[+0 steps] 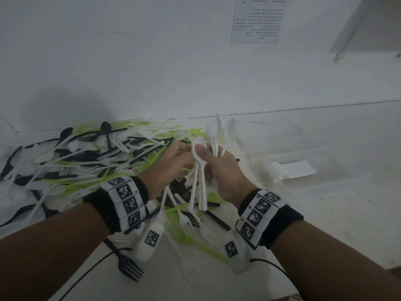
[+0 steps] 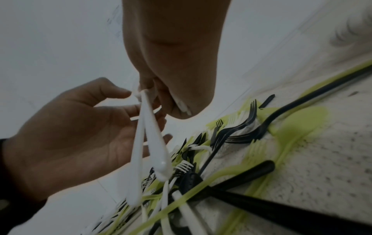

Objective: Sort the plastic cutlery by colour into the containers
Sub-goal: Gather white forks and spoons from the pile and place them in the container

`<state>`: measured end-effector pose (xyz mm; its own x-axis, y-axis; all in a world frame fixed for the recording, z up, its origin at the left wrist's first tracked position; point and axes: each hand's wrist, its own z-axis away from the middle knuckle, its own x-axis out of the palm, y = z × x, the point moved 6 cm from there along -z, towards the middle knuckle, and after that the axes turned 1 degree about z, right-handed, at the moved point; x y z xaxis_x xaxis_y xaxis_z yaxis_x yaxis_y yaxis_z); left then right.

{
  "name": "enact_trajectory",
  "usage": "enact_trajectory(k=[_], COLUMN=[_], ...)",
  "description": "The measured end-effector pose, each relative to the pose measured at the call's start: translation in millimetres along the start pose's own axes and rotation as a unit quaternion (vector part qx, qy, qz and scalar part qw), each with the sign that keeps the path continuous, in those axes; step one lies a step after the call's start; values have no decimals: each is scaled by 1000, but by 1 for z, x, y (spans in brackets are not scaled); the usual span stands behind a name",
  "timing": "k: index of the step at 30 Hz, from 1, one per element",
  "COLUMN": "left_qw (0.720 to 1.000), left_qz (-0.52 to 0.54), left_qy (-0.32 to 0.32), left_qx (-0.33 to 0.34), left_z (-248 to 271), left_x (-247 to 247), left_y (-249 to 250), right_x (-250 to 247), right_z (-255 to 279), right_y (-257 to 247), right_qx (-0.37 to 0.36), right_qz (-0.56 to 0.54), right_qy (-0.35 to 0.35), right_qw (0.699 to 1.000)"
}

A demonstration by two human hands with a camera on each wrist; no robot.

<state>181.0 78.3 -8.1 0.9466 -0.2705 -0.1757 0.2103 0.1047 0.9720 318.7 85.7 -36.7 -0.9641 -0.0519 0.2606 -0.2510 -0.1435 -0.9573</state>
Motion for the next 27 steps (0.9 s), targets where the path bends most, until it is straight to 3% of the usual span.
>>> enact_trajectory(k=[5, 8, 11, 16, 19, 22, 24, 27], left_qw=[997, 990, 991, 978, 972, 988, 994, 990], left_qz=[28, 107, 125, 182, 224, 150, 98, 119], left_qy=[-72, -85, -39, 98, 66, 36, 48, 71], left_qx=[4, -21, -9, -19, -32, -23, -22, -24], left_z=[-3, -5, -7, -19, -25, -25, -23, -23], left_x=[15, 21, 17, -12, -13, -2, 5, 9], left_y=[4, -1, -2, -11, -8, 0, 2, 2], right_x=[11, 6, 3, -9, -8, 0, 6, 12], right_z=[3, 0, 2, 4, 5, 6, 7, 8], right_y=[-1, 0, -7, 1, 6, 5, 2, 0], right_qx=[-5, -7, 1, 96, 90, 48, 38, 36], right_qz=[0, 12, 30, -36, -40, 33, 53, 78], right_qy=[-15, -6, -9, 32, 17, -10, -19, -32], right_qw=[1000, 1000, 1000, 994, 995, 998, 998, 996])
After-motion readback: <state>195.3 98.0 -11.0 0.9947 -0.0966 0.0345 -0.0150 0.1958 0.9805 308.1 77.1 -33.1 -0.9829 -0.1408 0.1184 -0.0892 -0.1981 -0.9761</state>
